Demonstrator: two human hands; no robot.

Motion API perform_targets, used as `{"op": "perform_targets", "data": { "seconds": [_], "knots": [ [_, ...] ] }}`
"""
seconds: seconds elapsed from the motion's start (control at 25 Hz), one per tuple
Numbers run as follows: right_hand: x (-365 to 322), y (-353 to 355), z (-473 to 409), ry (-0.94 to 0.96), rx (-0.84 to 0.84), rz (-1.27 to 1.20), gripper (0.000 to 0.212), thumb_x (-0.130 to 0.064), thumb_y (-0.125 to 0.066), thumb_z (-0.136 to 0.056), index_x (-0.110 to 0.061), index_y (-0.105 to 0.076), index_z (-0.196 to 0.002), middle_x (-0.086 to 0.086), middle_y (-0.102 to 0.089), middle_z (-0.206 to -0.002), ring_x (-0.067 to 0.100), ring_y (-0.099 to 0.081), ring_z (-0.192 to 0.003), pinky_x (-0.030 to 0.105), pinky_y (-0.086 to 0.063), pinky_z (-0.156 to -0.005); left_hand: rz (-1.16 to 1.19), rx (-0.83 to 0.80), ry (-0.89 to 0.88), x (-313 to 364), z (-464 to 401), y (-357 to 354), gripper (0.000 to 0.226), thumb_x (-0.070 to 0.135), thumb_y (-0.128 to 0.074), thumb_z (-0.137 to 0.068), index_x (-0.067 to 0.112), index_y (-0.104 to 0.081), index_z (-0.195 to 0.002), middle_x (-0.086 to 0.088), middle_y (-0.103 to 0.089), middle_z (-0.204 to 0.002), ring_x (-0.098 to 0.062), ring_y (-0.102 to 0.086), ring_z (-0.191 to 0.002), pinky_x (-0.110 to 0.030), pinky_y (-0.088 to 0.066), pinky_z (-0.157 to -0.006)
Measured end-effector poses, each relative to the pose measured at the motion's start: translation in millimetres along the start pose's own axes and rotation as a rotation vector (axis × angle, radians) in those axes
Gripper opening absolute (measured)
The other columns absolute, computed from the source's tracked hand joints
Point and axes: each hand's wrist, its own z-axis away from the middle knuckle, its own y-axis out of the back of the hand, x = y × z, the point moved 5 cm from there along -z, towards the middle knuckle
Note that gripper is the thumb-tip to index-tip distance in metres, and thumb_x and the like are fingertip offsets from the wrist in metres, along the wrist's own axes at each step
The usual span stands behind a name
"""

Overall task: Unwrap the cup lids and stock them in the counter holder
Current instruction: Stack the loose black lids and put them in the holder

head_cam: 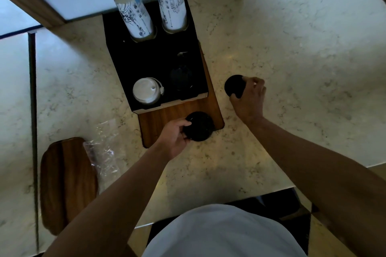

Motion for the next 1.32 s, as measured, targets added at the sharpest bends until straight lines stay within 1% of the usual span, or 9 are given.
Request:
{"op": "perform_targets", "data": {
  "seconds": [0.16, 0.36, 0.48, 0.56, 0.68, 0.76, 0.92, 1.16, 1.32],
  "knots": [
    [-1.0, -12.0, -21.8, 0.088, -0.163, 0.172, 0.087, -0.038, -0.076, -0.078, -0.014, -0.032, -0.15, 0.014, -0.029, -0.154, 0.039, -0.031, -0.138, 0.053, -0.033, -0.113, -0.009, 0.051, -0.014, 4.9, -6.1, 2.5, 0.033, 0.002, -0.056, -0.093, 0.005, -0.063, -0.125, -0.016, -0.062, -0.135, -0.031, -0.059, -0.125, -0.045, -0.045, -0.113],
    [3.1, -17.3, -28.8, 0.068, -0.141, 0.23, 0.078, -0.036, -0.072, -0.081, -0.014, -0.037, -0.147, 0.017, -0.035, -0.148, 0.041, -0.034, -0.133, 0.053, -0.037, -0.109, 0.046, 0.074, -0.025, 15.0, -9.1, 0.2, 0.039, -0.001, -0.057, -0.095, 0.001, -0.059, -0.134, -0.02, -0.06, -0.138, -0.034, -0.058, -0.128, -0.044, -0.051, -0.106],
    [-1.2, -15.4, -23.3, 0.079, -0.11, 0.135, 0.079, -0.04, -0.076, -0.078, -0.015, -0.04, -0.144, 0.019, -0.033, -0.142, 0.042, -0.04, -0.125, 0.051, -0.044, -0.104, 0.046, 0.07, -0.028, 15.8, -10.0, 0.1, 0.039, -0.001, -0.056, -0.095, 0.001, -0.059, -0.133, -0.02, -0.059, -0.139, -0.035, -0.056, -0.129, -0.047, -0.048, -0.109],
    [-8.5, -11.7, -11.5, 0.112, -0.09, -0.006, 0.08, -0.043, -0.079, -0.074, -0.019, -0.041, -0.141, 0.016, -0.033, -0.139, 0.037, -0.047, -0.12, 0.044, -0.05, -0.099, 0.038, 0.076, -0.026, 14.3, -9.5, 1.1, 0.037, -0.001, -0.056, -0.095, 0.002, -0.059, -0.132, -0.019, -0.059, -0.139, -0.035, -0.056, -0.129, -0.048, -0.047, -0.11],
    [-26.2, -10.3, 28.3, 0.171, -0.149, -0.214, 0.081, -0.055, -0.078, -0.069, -0.03, -0.04, -0.136, 0.0, -0.035, -0.132, 0.016, -0.049, -0.113, 0.026, -0.048, -0.089, 0.033, 0.086, -0.022, 8.4, -6.7, 3.9, 0.038, 0.0, -0.055, -0.094, 0.001, -0.06, -0.132, -0.018, -0.06, -0.137, -0.034, -0.058, -0.127, -0.043, -0.05, -0.106],
    [-38.5, -16.4, 64.1, 0.244, -0.256, -0.282, 0.082, -0.059, -0.077, -0.067, -0.034, -0.039, -0.135, -0.011, -0.034, -0.127, 0.009, -0.049, -0.112, 0.021, -0.046, -0.089, 0.036, 0.073, -0.022, 4.0, -3.0, 6.3, 0.04, 0.002, -0.055, -0.094, 0.0, -0.058, -0.134, -0.02, -0.062, -0.135, -0.033, -0.06, -0.123, -0.04, -0.054, -0.098],
    [-53.8, -26.1, 112.9, 0.365, -0.357, -0.28, 0.081, -0.058, -0.076, -0.07, -0.033, -0.039, -0.138, -0.014, -0.037, -0.13, 0.007, -0.049, -0.116, 0.024, -0.051, -0.092, 0.07, 0.046, -0.015, -5.3, 6.6, 14.7, 0.041, 0.011, -0.054, -0.095, -0.001, -0.057, -0.134, -0.018, -0.065, -0.128, -0.028, -0.065, -0.105, -0.034, -0.055, -0.076],
    [-66.7, -27.0, 140.3, 0.389, -0.353, -0.271, 0.081, -0.052, -0.077, -0.07, -0.031, -0.039, -0.138, -0.009, -0.039, -0.135, 0.01, -0.048, -0.119, 0.022, -0.047, -0.094, 0.091, -0.035, -0.037, -14.8, 21.3, 25.4, 0.041, 0.033, -0.061, -0.096, 0.007, -0.066, -0.128, -0.011, -0.072, -0.115, -0.025, -0.066, -0.103, -0.031, -0.059, -0.065],
    [-69.3, -30.1, 153.5, 0.38, -0.391, -0.306, 0.083, -0.048, -0.081, -0.067, -0.029, -0.042, -0.138, -0.007, -0.04, -0.134, 0.01, -0.048, -0.118, 0.023, -0.05, -0.095, -0.04, -0.081, -0.103, -19.4, 30.8, 28.9, 0.031, 0.011, -0.065, -0.095, 0.001, -0.066, -0.124, -0.015, -0.076, -0.109, -0.023, -0.076, -0.09, -0.029, -0.059, -0.065]
  ]
}}
